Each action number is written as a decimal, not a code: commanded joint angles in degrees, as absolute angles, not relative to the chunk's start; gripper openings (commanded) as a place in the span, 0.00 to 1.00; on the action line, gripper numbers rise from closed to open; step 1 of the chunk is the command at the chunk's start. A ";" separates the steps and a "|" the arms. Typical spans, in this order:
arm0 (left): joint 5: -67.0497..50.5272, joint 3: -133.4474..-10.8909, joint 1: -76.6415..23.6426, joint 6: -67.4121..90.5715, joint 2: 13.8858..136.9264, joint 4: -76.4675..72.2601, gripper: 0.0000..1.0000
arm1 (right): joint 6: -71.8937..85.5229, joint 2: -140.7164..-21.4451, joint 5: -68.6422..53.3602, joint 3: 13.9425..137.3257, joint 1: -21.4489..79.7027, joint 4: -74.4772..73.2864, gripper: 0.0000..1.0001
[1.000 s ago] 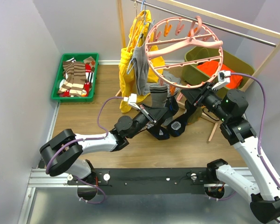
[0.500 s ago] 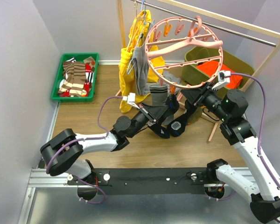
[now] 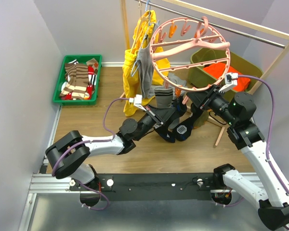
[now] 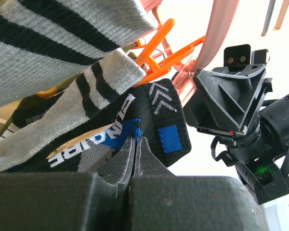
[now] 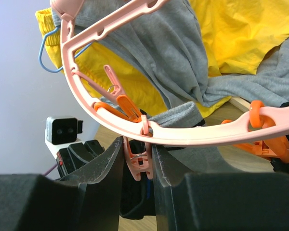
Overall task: Clip the socks to the hanger
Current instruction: Clamp the sock onto the hanger.
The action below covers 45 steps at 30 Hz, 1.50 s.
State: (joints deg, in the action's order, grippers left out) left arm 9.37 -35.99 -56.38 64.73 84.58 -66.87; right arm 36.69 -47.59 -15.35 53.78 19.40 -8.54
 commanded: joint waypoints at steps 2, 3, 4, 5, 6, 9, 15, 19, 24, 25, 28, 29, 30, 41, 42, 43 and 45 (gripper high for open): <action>9.14 -38.84 -56.87 63.90 85.25 -70.05 0.00 | 37.88 -47.46 -17.23 53.09 19.51 -5.89 0.01; 9.14 -39.02 -56.87 63.90 85.25 -70.22 0.00 | 37.88 -47.46 -17.23 53.09 19.42 -5.89 0.01; 9.05 -39.28 -56.87 63.90 85.25 -70.49 0.00 | 37.79 -47.46 -17.23 53.00 19.42 -5.89 0.01; 8.79 -39.81 -56.87 63.90 85.25 -70.49 0.00 | 37.79 -47.46 -17.14 52.91 19.51 -5.98 0.01; 8.62 -39.99 -56.87 63.98 85.25 -70.49 0.00 | 37.79 -47.37 -16.96 52.91 19.42 -6.06 0.01; 8.26 -40.43 -57.13 63.98 85.34 -70.49 0.00 | 37.62 -47.29 -16.61 52.74 19.51 -6.06 0.01; 7.65 -40.78 -57.74 64.34 86.48 -70.75 0.00 | 37.88 -47.20 -17.05 52.73 19.42 -5.71 0.04; 7.38 -41.13 -57.92 64.34 87.45 -71.10 0.00 | 37.79 -46.93 -17.58 52.65 19.51 -5.19 0.23; 7.56 -40.96 -57.92 64.25 87.71 -71.63 0.09 | 37.71 -45.97 -17.40 52.56 19.51 -5.45 0.54; 7.56 -40.96 -57.83 64.25 87.71 -71.80 0.12 | 37.79 -45.79 -17.23 52.47 19.51 -5.54 0.58; 7.65 -40.78 -57.92 63.55 87.36 -71.98 0.24 | 37.44 -45.18 -16.70 52.47 19.51 -6.33 0.67; 7.73 -40.52 -57.92 63.20 87.28 -71.98 0.31 | 37.09 -44.83 -16.44 52.64 19.51 -6.85 0.69; 7.82 -40.43 -57.92 62.76 86.75 -71.98 0.35 | 37.00 -44.65 -16.26 52.73 19.51 -7.20 0.73; 10.53 -39.02 -58.97 46.87 75.60 -62.33 0.73 | 27.18 -36.76 -6.61 55.99 19.51 -14.76 0.87; 11.50 -39.46 -59.50 41.63 72.19 -60.05 0.74 | 26.03 -35.52 -5.20 55.99 19.51 -14.85 0.89; 12.47 -39.98 -60.20 38.27 70.51 -55.16 0.75 | 25.06 -34.46 -1.79 55.99 19.51 -15.11 0.90; 16.25 -41.56 -61.96 30.72 65.42 -49.86 0.75 | 21.72 -31.49 1.74 56.25 19.42 -16.43 0.94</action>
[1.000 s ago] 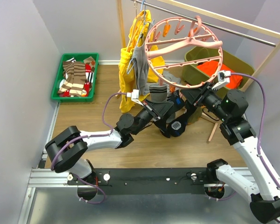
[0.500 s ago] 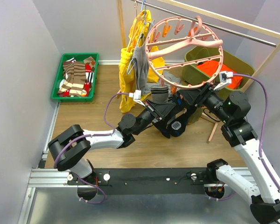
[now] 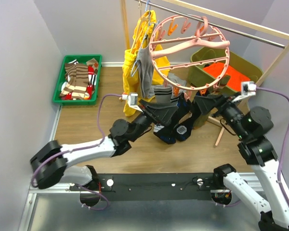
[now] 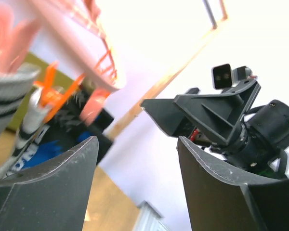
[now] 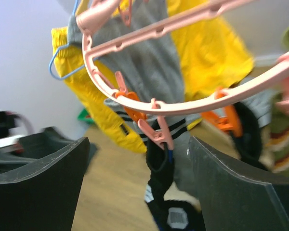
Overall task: Clip the socks to the hanger
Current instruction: Clamp the sock onto the hanger, then reset both arms
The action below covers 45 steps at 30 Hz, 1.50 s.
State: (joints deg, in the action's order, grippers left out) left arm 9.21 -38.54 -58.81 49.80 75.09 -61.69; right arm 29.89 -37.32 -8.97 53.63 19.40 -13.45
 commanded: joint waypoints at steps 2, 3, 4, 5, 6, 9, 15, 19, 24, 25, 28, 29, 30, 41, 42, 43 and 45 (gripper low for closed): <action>20.19 -42.45 -62.66 27.61 61.98 -41.69 0.75 | 18.48 -29.72 5.96 56.34 19.51 -17.83 0.97; 21.61 -42.71 -62.93 26.38 58.31 -39.05 0.75 | 17.50 -28.14 7.28 56.34 19.51 -18.28 1.00; 22.93 -42.63 -63.10 24.37 56.27 -34.76 0.75 | 16.71 -27.34 9.64 56.42 19.51 -18.98 1.00; 26.33 -42.54 -63.02 23.39 54.34 -32.37 0.75 | 15.13 -26.46 10.62 56.43 19.42 -20.12 1.00; 28.19 -42.02 -63.10 22.51 50.14 -30.08 0.76 | 14.42 -25.76 11.59 56.34 19.51 -20.65 1.00; 36.80 -41.05 -63.28 18.46 41.88 -20.42 0.76 | 12.48 -21.90 16.34 55.29 19.51 -22.23 1.00; 50.96 -40.96 -63.28 17.40 26.84 -0.81 0.76 | 9.67 -11.35 23.29 49.93 19.51 -21.54 1.00; 59.31 -40.17 -63.28 19.59 19.00 7.88 0.76 | 8.62 -5.11 25.48 45.10 19.51 -21.09 1.00; 65.30 -39.03 -63.28 21.88 10.92 14.67 0.76 | 9.22 -0.97 26.45 42.37 19.51 -23.55 1.00; 65.48 -38.68 -63.19 22.32 9.85 16.33 0.76 | 9.49 -0.27 26.80 42.02 19.51 -23.99 1.00; 66.44 -36.66 -63.28 23.20 5.64 17.49 0.76 | 11.42 -0.18 28.39 41.13 19.51 -26.62 1.00; 67.32 -36.04 -63.28 24.42 4.67 17.40 0.76 | 12.64 -0.18 28.74 41.05 19.51 -28.02 1.00; 67.67 -35.43 -63.28 24.52 2.66 17.05 0.76 | 13.27 -0.18 28.74 40.78 19.51 -28.56 1.00; 70.40 -34.89 -63.19 25.40 -3.69 17.67 0.76 | 16.70 -0.18 28.39 38.85 19.51 -31.99 1.00; 70.66 -34.89 -63.19 25.40 -3.78 17.67 0.76 | 16.79 -0.18 28.39 38.85 19.51 -31.99 1.00; 70.75 -34.89 -63.11 25.40 -3.78 17.67 0.76 | 16.79 -0.18 28.39 38.85 19.51 -32.08 1.00; 70.75 -34.81 -63.19 25.49 -3.78 17.58 0.76 | 16.79 -0.18 28.30 38.76 19.42 -32.08 1.00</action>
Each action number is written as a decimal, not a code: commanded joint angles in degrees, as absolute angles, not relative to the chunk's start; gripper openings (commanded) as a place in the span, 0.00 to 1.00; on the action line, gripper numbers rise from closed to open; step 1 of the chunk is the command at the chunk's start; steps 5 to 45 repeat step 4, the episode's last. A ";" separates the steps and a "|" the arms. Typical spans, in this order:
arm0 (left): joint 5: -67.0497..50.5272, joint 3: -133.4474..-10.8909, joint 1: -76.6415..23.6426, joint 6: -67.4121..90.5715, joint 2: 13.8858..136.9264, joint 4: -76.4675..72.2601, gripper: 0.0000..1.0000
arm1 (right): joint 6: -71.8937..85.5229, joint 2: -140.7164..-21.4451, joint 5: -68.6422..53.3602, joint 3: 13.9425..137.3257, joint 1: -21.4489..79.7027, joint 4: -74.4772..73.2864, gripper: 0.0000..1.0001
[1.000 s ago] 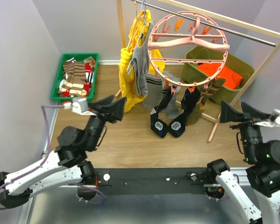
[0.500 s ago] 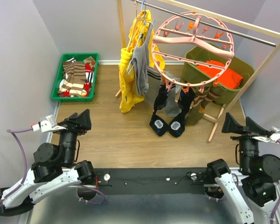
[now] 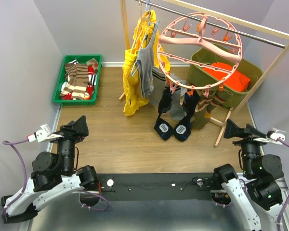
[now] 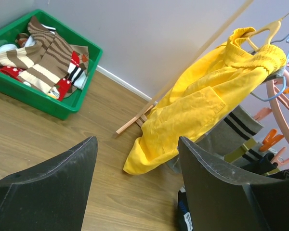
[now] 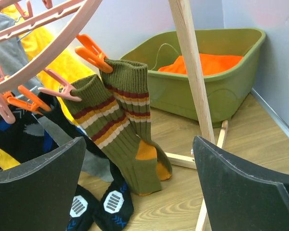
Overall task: Clip the socks to the hanger
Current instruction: Reset both arms
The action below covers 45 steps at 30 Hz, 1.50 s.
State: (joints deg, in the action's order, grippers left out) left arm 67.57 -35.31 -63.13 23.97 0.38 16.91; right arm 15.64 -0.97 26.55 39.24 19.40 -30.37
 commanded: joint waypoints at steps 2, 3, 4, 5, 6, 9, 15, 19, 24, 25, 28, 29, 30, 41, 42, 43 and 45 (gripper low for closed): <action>70.75 -34.89 -63.11 25.58 -3.78 17.75 0.76 | 16.70 -0.09 28.48 38.85 19.51 -32.08 1.00; 70.84 -34.89 -63.19 25.49 -3.87 17.75 0.76 | 16.79 -0.17 28.48 38.85 19.60 -31.99 1.00; 70.84 -34.89 -63.19 25.66 -3.95 17.84 0.76 | 16.79 -0.18 28.48 38.76 19.51 -32.08 1.00; 70.84 -34.89 -63.19 25.66 -3.95 17.84 0.76 | 16.79 -0.18 28.48 38.76 19.51 -32.08 1.00; 70.84 -34.89 -63.19 25.66 -3.95 17.84 0.76 | 16.79 -0.18 28.48 38.76 19.51 -32.08 1.00; 70.84 -34.89 -63.19 25.66 -3.95 17.84 0.76 | 16.79 -0.18 28.48 38.76 19.51 -32.08 1.00; 70.84 -34.89 -63.19 25.66 -3.95 17.84 0.76 | 16.79 -0.18 28.48 38.76 19.51 -32.08 1.00; 70.84 -34.89 -63.19 25.66 -3.95 17.84 0.76 | 16.79 -0.18 28.48 38.76 19.51 -32.08 1.00; 70.84 -34.89 -63.19 25.66 -3.95 17.84 0.76 | 16.79 -0.18 28.48 38.76 19.51 -32.08 1.00; 70.84 -34.89 -63.19 25.66 -3.95 17.84 0.76 | 16.79 -0.18 28.48 38.76 19.51 -32.08 1.00; 70.84 -34.89 -63.19 25.66 -3.95 17.84 0.76 | 16.79 -0.18 28.48 38.76 19.51 -32.08 1.00; 70.84 -34.89 -63.19 25.66 -3.95 17.84 0.76 | 16.79 -0.18 28.48 38.76 19.51 -32.08 1.00; 70.84 -34.89 -63.19 25.66 -3.95 17.84 0.76 | 16.79 -0.18 28.48 38.76 19.51 -32.08 1.00; 70.84 -34.89 -63.19 25.66 -3.95 17.84 0.76 | 16.79 -0.18 28.48 38.76 19.51 -32.08 1.00; 70.84 -34.89 -63.19 25.66 -3.95 17.84 0.76 | 16.79 -0.18 28.48 38.76 19.51 -32.08 1.00; 70.84 -34.89 -63.19 25.66 -3.95 17.84 0.76 | 16.79 -0.18 28.48 38.76 19.51 -32.08 1.00; 70.84 -34.89 -63.19 25.66 -3.95 17.84 0.76 | 16.79 -0.18 28.48 38.76 19.51 -32.08 1.00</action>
